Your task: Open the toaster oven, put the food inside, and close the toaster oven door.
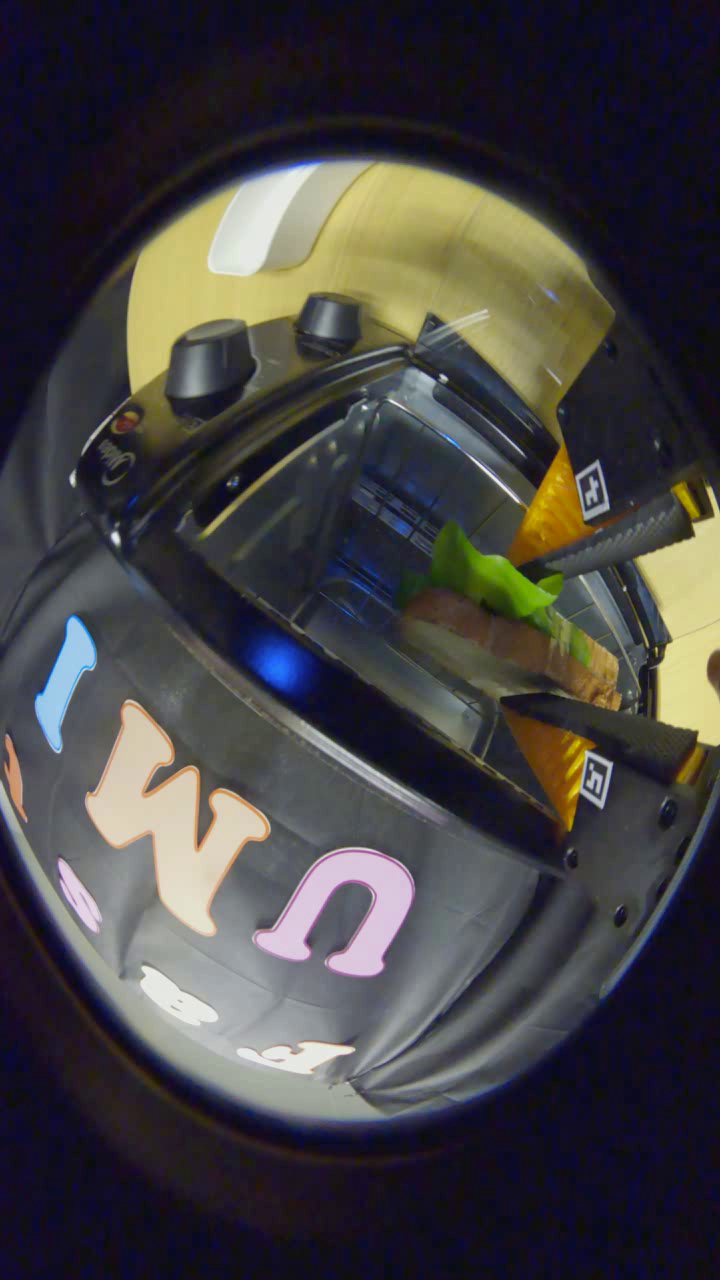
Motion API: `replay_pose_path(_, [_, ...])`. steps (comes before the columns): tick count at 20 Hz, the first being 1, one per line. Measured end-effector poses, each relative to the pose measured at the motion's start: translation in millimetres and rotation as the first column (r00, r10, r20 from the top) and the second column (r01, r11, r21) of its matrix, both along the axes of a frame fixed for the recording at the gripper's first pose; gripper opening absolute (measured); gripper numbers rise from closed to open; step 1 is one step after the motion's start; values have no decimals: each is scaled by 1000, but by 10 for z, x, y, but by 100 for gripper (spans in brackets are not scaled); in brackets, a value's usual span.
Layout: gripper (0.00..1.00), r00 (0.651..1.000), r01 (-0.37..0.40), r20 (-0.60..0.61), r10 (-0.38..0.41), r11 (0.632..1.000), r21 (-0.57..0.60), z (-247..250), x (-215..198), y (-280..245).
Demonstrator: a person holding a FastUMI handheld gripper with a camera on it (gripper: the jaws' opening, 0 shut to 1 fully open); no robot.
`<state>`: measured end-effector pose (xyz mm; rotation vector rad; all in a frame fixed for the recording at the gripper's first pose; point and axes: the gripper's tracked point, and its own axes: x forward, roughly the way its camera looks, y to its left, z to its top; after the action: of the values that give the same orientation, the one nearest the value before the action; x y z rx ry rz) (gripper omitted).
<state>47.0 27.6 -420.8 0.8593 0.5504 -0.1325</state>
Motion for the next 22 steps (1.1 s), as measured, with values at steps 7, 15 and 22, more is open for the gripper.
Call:
replay_pose_path(7, [91,999,8,45,-3,994,-113,107,-133,-46])
replay_pose_path(15, [99,1000,3,5,-1,972,-234,-4,-427,-50])
replay_pose_path(22, [99,1000,8,21,-1,936,-352,182,-679,-182])
